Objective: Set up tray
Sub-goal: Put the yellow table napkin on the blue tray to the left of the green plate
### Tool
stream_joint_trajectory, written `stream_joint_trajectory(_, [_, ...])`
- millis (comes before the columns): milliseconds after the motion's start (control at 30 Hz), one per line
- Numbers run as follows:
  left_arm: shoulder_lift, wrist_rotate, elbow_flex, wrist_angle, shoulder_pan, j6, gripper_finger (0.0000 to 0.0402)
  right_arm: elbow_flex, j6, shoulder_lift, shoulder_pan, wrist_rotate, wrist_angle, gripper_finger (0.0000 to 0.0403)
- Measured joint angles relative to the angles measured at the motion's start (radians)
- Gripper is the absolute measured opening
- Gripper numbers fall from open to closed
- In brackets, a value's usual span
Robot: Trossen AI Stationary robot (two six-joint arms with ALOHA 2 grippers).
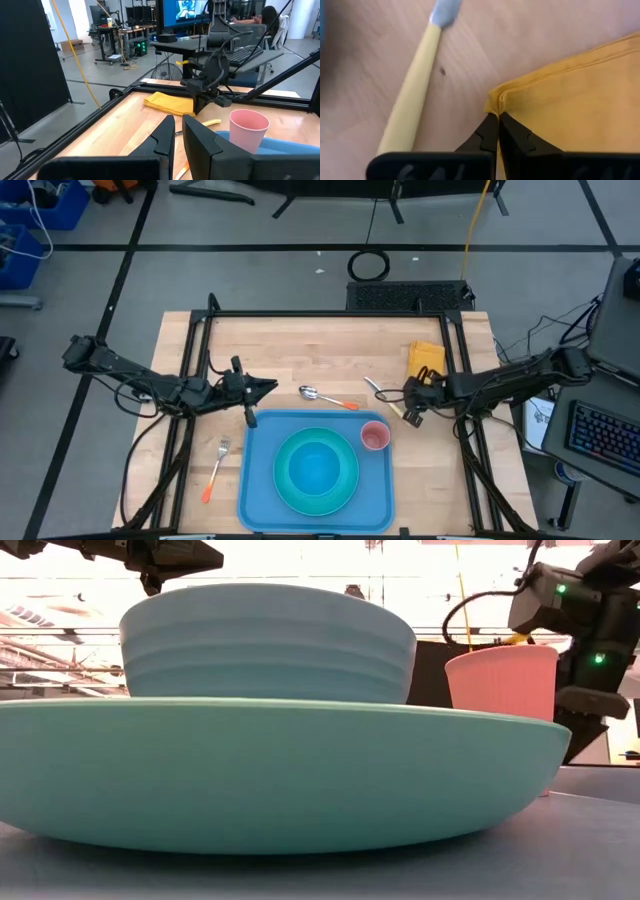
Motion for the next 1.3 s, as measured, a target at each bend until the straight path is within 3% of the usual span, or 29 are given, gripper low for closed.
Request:
stream_joint_trajectory(500, [0.000, 0.000, 0.000, -0.001, 0.000, 0.001, 0.0042, 0.003, -0.099, -0.195, 0.000, -0.002, 0.175, 0.0000])
stream_joint_trajectory(1100, [0.000, 0.000, 0.000, -0.001, 0.000, 0.003, 0.0042, 0.057, -0.305, -0.200, -0.134, -0.084, 0.395, 0.0000])
stream_joint_trajectory(1300, [0.000, 0.000, 0.000, -0.001, 0.000, 0.002, 0.0042, 0.097, -0.336, -0.173, -0.157, -0.187, 0.474, 0.0000])
